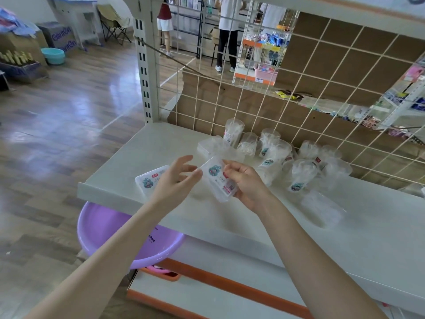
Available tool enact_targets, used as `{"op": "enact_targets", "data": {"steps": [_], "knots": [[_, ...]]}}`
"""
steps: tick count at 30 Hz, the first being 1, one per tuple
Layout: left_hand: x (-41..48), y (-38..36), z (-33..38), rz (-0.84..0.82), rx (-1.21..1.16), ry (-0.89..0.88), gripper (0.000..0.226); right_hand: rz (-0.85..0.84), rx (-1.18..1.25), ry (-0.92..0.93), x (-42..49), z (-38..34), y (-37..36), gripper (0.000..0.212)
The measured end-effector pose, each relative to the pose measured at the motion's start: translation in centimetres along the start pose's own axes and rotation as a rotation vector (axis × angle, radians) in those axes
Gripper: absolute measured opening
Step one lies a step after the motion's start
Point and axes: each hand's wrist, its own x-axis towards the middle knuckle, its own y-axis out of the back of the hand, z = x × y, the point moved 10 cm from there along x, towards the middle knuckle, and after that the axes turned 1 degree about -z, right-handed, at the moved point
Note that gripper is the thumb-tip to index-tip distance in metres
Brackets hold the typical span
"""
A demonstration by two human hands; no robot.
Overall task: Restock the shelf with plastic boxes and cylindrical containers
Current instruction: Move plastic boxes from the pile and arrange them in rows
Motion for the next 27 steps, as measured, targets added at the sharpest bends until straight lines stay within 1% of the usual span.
{"op": "enact_targets", "data": {"steps": [2, 4, 5, 7, 8, 10, 12, 14, 15, 18, 19, 20, 21, 23, 24, 27], "knots": [[0.3, -0.5, -0.5, -0.048, -0.057, 0.096, 0.031, -0.065, -0.109, 0.049, -0.2, -0.5, -0.7, 0.017], [0.3, -0.9, -0.9, -0.063, -0.044, 0.151, 0.03, -0.044, -0.248, 0.117, -0.2, -1.1, -0.9, 0.015], [0.3, -0.9, -0.9, -0.047, -0.023, 0.154, 0.03, -0.003, -0.351, 0.164, -0.2, -1.5, -0.8, 0.018], [0.3, -0.4, -0.8, 0.025, 0.025, 0.135, 0.027, 0.062, -0.589, 0.29, -0.7, -2.4, -1.3, 0.034], [0.2, -0.1, -0.8, 0.069, 0.031, 0.128, 0.027, 0.064, -0.695, 0.347, -0.9, -2.6, -1.8, 0.045], [0.1, 0.3, -0.8, 0.131, 0.005, 0.136, 0.026, 0.036, -0.889, 0.403, -1.4, -2.1, -3.0, 0.066], [0.0, 0.2, -1.0, 0.143, -0.017, 0.14, 0.024, 0.038, -1.045, 0.433, -1.6, -1.6, -3.5, 0.074], [-0.2, 0.6, -0.6, 0.16, 0.03, 0.077, 0.024, 0.073, -1.056, 0.439, -1.8, -1.4, -3.0, 0.072], [-0.3, 1.2, 0.0, 0.192, 0.108, 0.012, 0.023, 0.086, -1.033, 0.422, -1.9, -1.2, -2.6, 0.071], [-1.3, 3.8, 1.7, 0.326, 0.486, -0.215, 0.028, 0.126, -1.058, 0.357, -1.9, -0.2, -1.4, 0.065], [-1.3, 4.5, 1.5, 0.344, 0.608, -0.232, 0.033, 0.138, -1.078, 0.339, -1.9, 0.1, -1.0, 0.064], [-1.1, 5.1, 0.9, 0.331, 0.704, -0.206, 0.039, 0.151, -1.095, 0.323, -1.9, 0.4, -0.6, 0.064], [-0.8, 5.6, -0.3, 0.297, 0.772, -0.142, 0.047, 0.162, -1.117, 0.304, -1.9, 0.7, -0.3, 0.064], [-0.6, 6.1, -2.4, 0.223, 0.838, -0.002, 0.06, 0.178, -1.165, 0.272, -2.1, 1.3, 0.3, 0.063], [-0.7, 6.3, -3.1, 0.202, 0.854, 0.036, 0.064, 0.179, -1.188, 0.258, -2.1, 1.7, 0.5, 0.063], [-1.0, 6.5, -3.7, 0.211, 0.878, 0.035, 0.063, 0.193, -1.242, 0.227, -2.3, 2.5, 0.8, 0.061]]}}
